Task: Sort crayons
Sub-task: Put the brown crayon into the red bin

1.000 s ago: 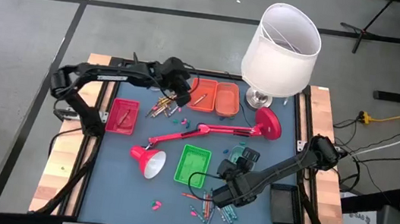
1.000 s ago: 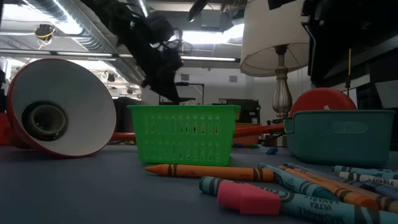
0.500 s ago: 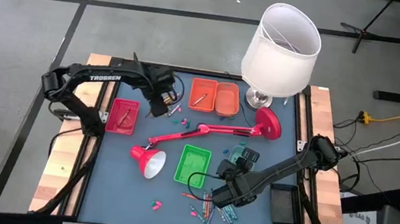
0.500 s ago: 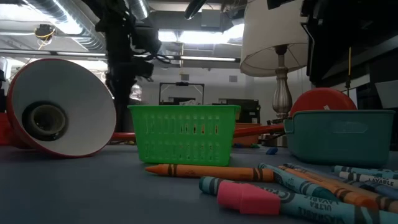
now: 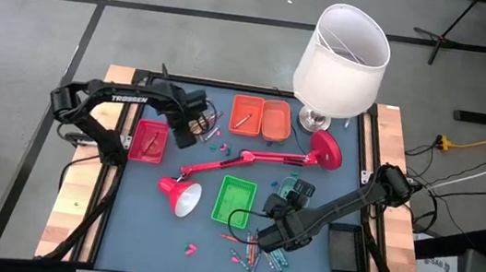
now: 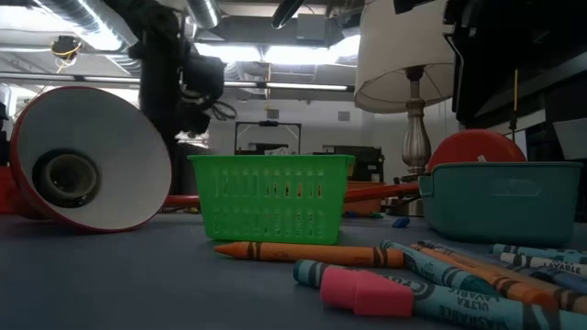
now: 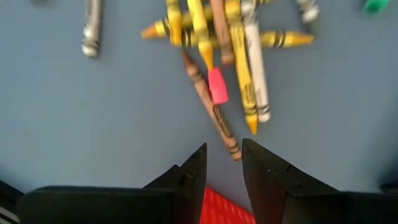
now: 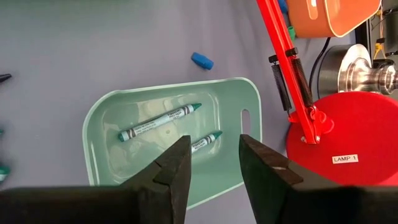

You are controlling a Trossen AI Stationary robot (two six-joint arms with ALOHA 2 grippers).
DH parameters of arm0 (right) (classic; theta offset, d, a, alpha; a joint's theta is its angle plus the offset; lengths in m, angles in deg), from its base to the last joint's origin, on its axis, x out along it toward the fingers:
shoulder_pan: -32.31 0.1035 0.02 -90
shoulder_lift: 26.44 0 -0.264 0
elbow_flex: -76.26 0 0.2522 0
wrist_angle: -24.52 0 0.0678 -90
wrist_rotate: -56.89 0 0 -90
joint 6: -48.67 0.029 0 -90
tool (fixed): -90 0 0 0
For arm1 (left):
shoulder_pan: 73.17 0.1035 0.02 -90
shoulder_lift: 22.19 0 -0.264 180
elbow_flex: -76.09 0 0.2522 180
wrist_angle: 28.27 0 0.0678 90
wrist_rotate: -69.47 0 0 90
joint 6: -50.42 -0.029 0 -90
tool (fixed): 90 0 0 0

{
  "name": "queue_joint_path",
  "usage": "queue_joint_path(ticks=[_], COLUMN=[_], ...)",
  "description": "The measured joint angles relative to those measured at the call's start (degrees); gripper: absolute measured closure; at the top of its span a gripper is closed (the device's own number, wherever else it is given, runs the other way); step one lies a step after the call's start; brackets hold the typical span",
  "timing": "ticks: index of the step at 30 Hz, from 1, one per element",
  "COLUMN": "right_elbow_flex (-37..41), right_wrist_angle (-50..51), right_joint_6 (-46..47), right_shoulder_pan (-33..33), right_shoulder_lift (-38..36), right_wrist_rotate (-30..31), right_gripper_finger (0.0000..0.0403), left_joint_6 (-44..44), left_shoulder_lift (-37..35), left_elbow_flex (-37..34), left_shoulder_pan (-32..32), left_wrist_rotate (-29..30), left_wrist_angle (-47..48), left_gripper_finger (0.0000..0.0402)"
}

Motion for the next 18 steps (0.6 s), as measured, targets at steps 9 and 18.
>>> queue_joint_path(ticks=[9, 18], right_elbow_flex=[0.0, 0.0], right_wrist_angle=[-0.19, -1.61], right_joint_6=[0.09, 0.13], right_shoulder_pan=[0.0, 0.0], right_shoulder_lift=[0.0, 0.0], right_wrist_rotate=[0.0, -0.02], right_gripper_finger=[0.0269, 0.0269], left_joint_6=[-0.29, -0.27], left_shoulder_lift=[0.0, 0.0], left_elbow_flex=[-4.24, -7.97], left_shoulder_pan=[0.0, 0.0], left_wrist_rotate=[0.0, 0.17], left_wrist_angle=[-5.83, -11.49], left_gripper_finger=[0.0317, 0.0317])
